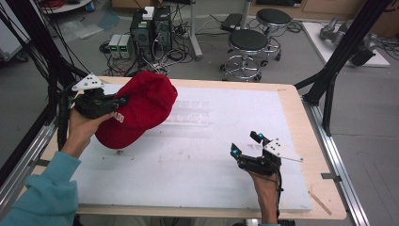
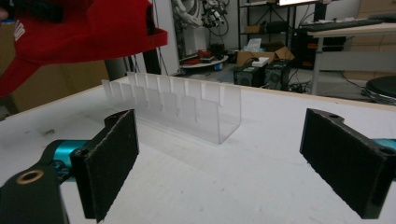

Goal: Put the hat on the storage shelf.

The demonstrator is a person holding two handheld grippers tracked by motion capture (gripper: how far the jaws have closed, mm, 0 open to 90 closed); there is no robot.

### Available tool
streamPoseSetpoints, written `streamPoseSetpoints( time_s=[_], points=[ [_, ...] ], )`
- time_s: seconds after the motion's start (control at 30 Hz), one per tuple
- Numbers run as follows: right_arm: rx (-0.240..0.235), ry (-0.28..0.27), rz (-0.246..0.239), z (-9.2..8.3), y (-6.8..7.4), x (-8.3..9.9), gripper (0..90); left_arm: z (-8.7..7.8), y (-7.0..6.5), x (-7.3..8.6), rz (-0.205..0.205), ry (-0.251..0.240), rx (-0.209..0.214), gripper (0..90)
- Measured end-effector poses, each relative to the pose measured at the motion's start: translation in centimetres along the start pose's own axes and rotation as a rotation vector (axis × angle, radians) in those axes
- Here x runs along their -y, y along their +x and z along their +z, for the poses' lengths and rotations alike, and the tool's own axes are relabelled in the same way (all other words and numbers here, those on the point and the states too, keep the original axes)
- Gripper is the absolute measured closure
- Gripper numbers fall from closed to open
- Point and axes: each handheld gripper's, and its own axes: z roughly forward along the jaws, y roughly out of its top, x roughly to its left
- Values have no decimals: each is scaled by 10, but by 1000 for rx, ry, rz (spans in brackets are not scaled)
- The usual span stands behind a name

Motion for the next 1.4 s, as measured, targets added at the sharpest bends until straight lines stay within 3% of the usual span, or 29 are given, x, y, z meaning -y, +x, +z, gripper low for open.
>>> streamPoseSetpoints(
  time_s=[0.17,0.2,0.37,0.47,0.7,0.87,1.1,1.3,1.4],
  points=[
    [-38,17,-1,10,11,-7,107,7,-11,-5,5,-22,29,866],
    [-75,36,11,16,16,-10,107,9,-14,-7,5,-29,35,866],
    [-127,45,27,27,28,-14,107,21,-29,-11,3,-50,69,866],
    [-193,59,49,40,42,-17,107,27,-38,-13,3,-57,90,866],
    [-287,95,102,64,66,-18,110,40,-54,-19,-1,-69,121,866],
    [-353,135,87,79,83,-15,140,45,-63,-22,-3,-80,136,866],
    [-386,154,84,91,97,-14,147,53,-75,-25,-4,-96,160,866],
    [-418,142,100,94,101,-16,238,58,-84,-26,12,-95,174,866],
    [-416,134,113,95,100,-16,263,58,-86,-26,8,-122,179,866]
  ],
)
